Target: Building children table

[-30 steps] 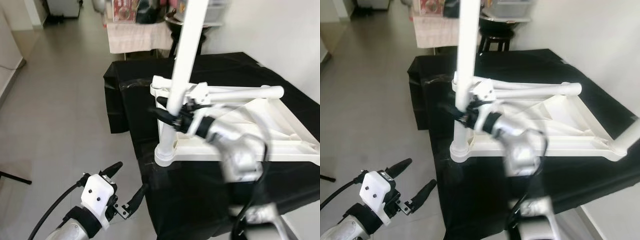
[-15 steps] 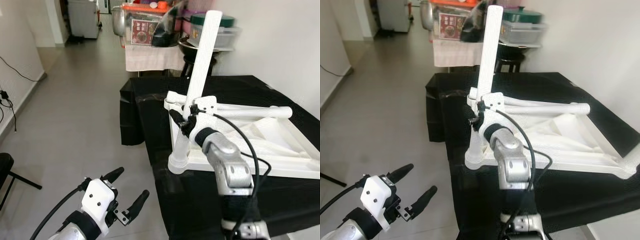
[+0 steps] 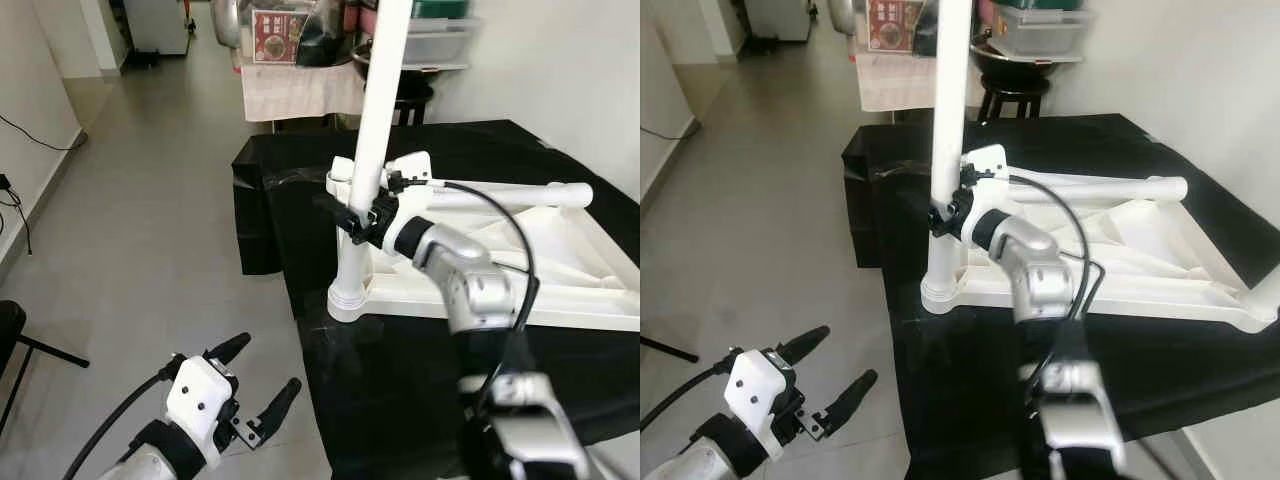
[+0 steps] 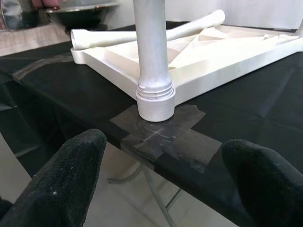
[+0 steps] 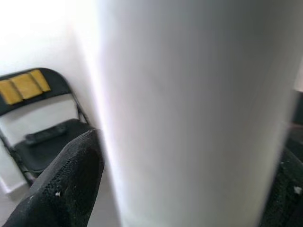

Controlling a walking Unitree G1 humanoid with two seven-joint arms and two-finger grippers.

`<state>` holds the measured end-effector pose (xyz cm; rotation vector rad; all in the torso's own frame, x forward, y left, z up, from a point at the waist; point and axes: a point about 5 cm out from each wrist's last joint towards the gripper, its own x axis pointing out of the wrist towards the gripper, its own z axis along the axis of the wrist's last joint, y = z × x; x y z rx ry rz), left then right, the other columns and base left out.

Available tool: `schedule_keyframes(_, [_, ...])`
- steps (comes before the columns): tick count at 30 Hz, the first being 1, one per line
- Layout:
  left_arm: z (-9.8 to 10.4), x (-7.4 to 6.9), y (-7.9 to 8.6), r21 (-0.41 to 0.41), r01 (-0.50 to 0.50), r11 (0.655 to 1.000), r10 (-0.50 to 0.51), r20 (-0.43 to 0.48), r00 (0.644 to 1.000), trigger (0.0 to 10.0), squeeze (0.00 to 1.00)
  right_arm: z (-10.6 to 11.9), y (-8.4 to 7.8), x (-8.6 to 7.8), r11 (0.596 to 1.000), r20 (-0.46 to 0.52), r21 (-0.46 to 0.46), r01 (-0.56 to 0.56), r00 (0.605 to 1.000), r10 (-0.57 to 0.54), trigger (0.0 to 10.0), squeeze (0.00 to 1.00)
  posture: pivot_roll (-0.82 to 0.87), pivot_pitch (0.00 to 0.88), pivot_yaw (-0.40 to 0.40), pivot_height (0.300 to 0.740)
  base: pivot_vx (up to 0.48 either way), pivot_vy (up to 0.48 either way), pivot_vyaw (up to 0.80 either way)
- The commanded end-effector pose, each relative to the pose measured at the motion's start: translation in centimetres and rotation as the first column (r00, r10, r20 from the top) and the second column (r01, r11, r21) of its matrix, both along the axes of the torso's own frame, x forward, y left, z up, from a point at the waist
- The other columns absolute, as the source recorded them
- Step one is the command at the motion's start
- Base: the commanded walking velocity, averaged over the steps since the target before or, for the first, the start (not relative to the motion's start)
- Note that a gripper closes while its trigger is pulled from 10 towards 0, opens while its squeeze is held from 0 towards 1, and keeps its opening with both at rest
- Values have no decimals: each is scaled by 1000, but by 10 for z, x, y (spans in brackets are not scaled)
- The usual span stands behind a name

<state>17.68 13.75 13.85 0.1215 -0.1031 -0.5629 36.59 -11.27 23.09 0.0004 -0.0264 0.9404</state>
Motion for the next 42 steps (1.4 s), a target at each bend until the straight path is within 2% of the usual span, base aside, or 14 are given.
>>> schedule_keyframes(1, [3, -2, -2, -18, 4, 1000, -4, 2, 1000, 10000, 0, -13, 11, -2, 988, -33, -63, -138, 990, 136, 10000, 0, -49, 85, -81, 740, 0, 0, 0])
schedule_keyframes(14, [9, -16, -7, -21, 26, 999, -27, -10, 1000, 10000, 0, -32, 39, 7, 967, -42, -82, -243, 970, 240, 10000, 0, 29, 166, -76, 740, 0, 0, 0])
schedule_keyframes(15, [10, -18, -8, -21, 30, 999, -30, -14, 999, 10000, 0, -33, 40, 7, 959, -45, -99, -266, 964, 263, 0, 0, 34, 174, -74, 740, 0, 0, 0])
schedule_keyframes(21, [10, -21, -8, -19, 34, 999, -35, -21, 999, 10000, 0, -40, 31, 5, 918, -54, -176, -356, 934, 352, 0, 0, 30, 167, -76, 740, 0, 0, 0])
schedule_keyframes(30, [8, -17, -7, -18, 26, 1000, -27, -21, 999, 10000, 0, -46, -7, 5, 964, -6, -160, -212, 977, 214, 0, 0, -12, 140, -80, 740, 0, 0, 0])
schedule_keyframes(31, [7, -16, -6, -17, 25, 1000, -25, -21, 999, 10000, 0, -49, -14, 3, 976, -10, -149, -159, 987, 159, 0, 0, -20, 135, -82, 740, 0, 0, 0])
schedule_keyframes(32, [7, -15, -5, -16, 25, 1000, -25, -20, 999, 10000, 0, -64, -19, 3, 979, -37, -140, 146, 988, -152, 0, 0, -29, 125, -87, 740, 0, 0, 0])
schedule_keyframes(33, [7, -14, -3, -14, 25, 1000, -26, -20, 999, 10000, 0, -83, -29, -10, 849, -64, -186, 495, 856, -513, 0, 0, -42, 121, -84, 740, 0, 0, 0])
schedule_keyframes(34, [7, -14, -3, -14, 25, 1000, -26, -20, 999, 10000, 0, -83, -29, -10, 849, -64, -186, 495, 856, -513, 0, 0, -42, 121, -84, 740, 0, 0, 0])
schedule_keyframes(35, [7, -13, -2, -14, 26, 1000, -26, -20, 999, 10000, 0, -98, -38, -32, 724, -109, -232, 649, 722, -683, 0, 0, -42, 121, -84, 740, 0, 0, 0])
schedule_keyframes(36, [6, -11, -1, -13, 26, 1000, -26, -19, 999, 10000, 0, -104, -29, -54, 706, -103, -262, 658, 708, -698, 0, 0, -58, 126, -63, 740, 0, 0, 0])
schedule_keyframes(38, [6, -11, -1, -13, 26, 1000, -26, -19, 999, 10000, 0, -104, -29, -54, 706, -103, -262, 658, 708, -698, 0, 0, -58, 126, -63, 740, 0, 0, 0])
schedule_keyframes(39, [6, -10, 0, -12, 26, 1000, -26, -19, 999, 10000, 0, -103, -18, -65, 751, -97, -263, 606, 758, -645, 0, 0, -63, 120, -61, 740, 0, 0, 0])
schedule_keyframes(42, [6, -7, 1, -12, 24, 1000, -24, -18, 1000, 10000, 0, -99, -11, -62, 786, -81, -250, 565, 797, -599, 0, 0, -58, 99, -56, 740, 0, 0, 0])
